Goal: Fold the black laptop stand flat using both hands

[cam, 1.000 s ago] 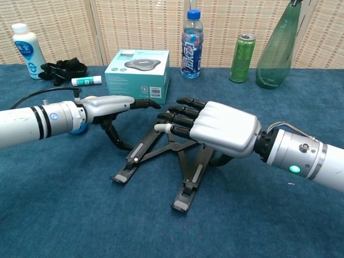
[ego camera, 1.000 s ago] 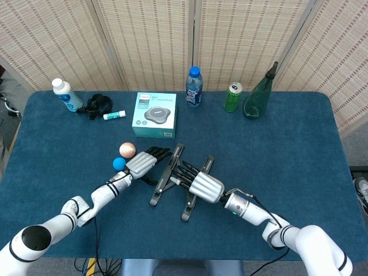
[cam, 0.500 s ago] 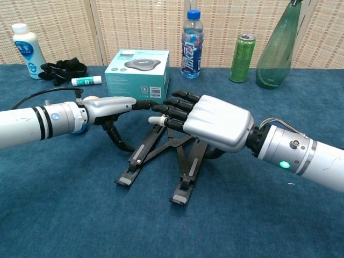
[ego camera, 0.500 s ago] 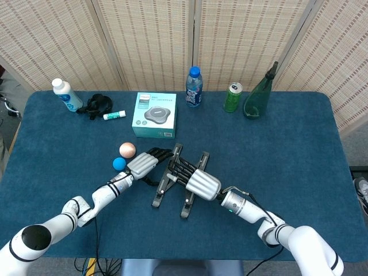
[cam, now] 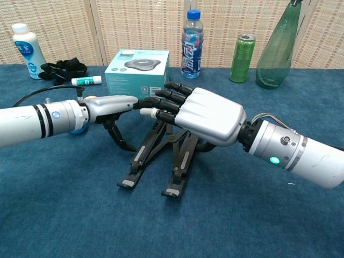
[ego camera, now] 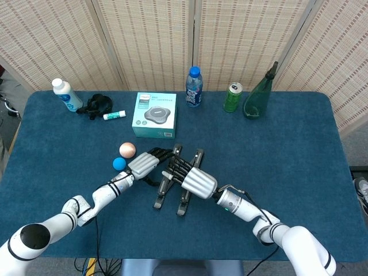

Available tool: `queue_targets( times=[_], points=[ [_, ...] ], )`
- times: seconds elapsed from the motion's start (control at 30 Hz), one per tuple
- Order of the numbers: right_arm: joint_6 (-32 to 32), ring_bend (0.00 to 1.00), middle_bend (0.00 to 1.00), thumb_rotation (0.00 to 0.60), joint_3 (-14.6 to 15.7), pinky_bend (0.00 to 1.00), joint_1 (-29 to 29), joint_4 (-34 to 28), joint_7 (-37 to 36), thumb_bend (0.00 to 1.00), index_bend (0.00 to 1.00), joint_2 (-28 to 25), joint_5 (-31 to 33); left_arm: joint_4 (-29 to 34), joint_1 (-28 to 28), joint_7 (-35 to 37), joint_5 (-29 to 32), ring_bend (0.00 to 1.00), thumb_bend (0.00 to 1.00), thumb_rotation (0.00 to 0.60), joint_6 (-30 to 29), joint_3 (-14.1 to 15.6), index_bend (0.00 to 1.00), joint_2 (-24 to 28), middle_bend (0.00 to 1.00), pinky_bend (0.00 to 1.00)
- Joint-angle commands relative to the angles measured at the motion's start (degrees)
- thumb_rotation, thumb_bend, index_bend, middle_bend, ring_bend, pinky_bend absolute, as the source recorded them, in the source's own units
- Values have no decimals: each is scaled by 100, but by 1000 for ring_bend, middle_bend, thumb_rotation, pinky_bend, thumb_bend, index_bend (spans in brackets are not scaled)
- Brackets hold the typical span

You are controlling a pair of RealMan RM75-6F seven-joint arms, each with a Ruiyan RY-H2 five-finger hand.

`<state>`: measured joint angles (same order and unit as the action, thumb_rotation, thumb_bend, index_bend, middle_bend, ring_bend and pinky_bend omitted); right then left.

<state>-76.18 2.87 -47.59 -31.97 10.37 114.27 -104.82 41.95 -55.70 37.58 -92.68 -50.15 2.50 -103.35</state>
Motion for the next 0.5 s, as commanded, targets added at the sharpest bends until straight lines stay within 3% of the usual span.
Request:
queue_targets(
  times=[0.03, 0.5],
  points=[
    [-11, 0, 0, 600, 6, 0, -12, 40, 3, 0, 0, 25, 9, 21, -1, -10, -8, 0, 146, 600, 0, 10, 0, 16, 0, 21],
    [-62, 0, 0, 600, 49, 0, -61, 190, -49, 0, 0, 84, 46, 159, -83, -127, -106, 0, 147, 600, -16, 62, 0, 115, 0, 24]
  ],
)
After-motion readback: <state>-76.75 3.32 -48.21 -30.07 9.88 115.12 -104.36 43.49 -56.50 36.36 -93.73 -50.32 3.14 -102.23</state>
